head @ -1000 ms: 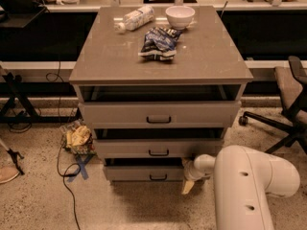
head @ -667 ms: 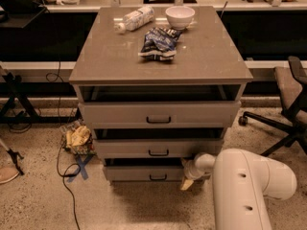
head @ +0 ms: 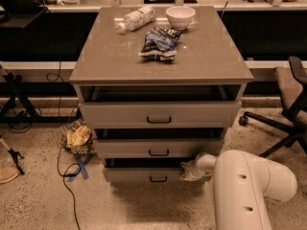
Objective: Open bottom drawer
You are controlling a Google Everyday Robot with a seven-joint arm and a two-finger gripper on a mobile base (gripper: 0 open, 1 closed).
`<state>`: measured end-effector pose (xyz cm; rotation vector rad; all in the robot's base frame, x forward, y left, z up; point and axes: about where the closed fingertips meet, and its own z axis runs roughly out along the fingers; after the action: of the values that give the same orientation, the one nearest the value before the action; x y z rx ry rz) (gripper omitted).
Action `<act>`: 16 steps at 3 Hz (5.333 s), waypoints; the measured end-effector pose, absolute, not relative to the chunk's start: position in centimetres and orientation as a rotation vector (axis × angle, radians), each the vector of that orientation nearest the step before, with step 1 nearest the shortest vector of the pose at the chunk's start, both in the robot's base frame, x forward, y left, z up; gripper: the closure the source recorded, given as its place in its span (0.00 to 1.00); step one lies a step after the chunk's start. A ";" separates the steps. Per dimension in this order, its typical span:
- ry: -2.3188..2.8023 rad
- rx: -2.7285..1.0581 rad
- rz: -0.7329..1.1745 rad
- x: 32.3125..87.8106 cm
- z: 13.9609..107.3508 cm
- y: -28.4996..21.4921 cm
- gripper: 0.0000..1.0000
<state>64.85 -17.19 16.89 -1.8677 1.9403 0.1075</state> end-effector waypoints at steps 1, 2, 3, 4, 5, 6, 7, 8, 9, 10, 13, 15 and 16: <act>1.991 -1.814 0.114 63.5 17.2 -18.9 0.87; 1.991 -1.814 0.114 63.5 17.3 -18.8 1.00; 1.991 -1.814 0.115 63.5 17.3 -18.8 1.00; 1.991 -1.816 0.119 63.4 17.1 -18.6 0.81; 1.991 -1.818 0.124 63.2 17.0 -18.5 0.58; 1.992 -1.820 0.130 63.0 16.7 -18.3 0.27; 1.992 -1.821 0.134 62.9 16.6 -18.2 0.05; 2.000 -1.853 0.131 62.0 16.6 -17.9 0.00; 2.038 -1.920 0.151 59.5 16.3 -17.5 0.00; 2.069 -1.953 0.180 58.1 16.1 -17.5 0.00; 2.084 -1.959 0.244 56.2 16.0 -17.9 0.64; 2.074 -1.909 0.238 54.7 16.7 -18.7 1.00; 2.022 -1.827 0.252 51.1 15.6 -19.5 1.00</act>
Offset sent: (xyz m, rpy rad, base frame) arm -0.1052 -0.0825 0.0227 0.0873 0.0805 -0.2706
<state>51.09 -19.49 15.59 -1.8275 2.0220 0.2522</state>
